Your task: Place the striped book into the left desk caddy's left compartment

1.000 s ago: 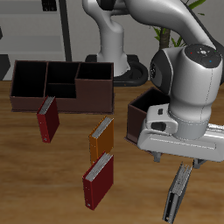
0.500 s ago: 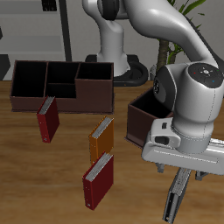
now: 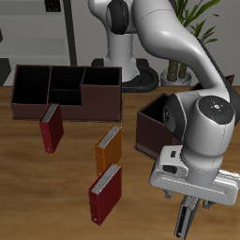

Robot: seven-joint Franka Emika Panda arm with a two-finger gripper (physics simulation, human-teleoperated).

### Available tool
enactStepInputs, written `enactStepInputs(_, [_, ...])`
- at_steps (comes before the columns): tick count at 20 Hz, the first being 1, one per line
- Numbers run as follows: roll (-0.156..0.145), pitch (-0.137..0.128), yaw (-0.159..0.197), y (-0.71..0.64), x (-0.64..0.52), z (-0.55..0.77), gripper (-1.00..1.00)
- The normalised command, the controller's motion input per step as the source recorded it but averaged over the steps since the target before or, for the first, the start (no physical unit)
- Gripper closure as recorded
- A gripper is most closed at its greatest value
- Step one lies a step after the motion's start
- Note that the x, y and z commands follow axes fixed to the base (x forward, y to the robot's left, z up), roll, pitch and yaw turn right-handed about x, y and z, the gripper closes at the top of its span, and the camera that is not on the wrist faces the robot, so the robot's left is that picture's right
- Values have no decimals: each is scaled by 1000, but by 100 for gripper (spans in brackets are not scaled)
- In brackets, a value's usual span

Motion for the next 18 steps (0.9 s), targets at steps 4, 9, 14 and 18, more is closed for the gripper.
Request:
enactStepInputs(4, [26,36,-11,12,17,-273,100])
enactStepInputs(9, [10,25,-17,72,-29,-156,100])
enactStepInputs(14, [16,-7,27,80,-80,127,100])
enactStepInputs(18, [-13,-16,17,-96,-184,518,100])
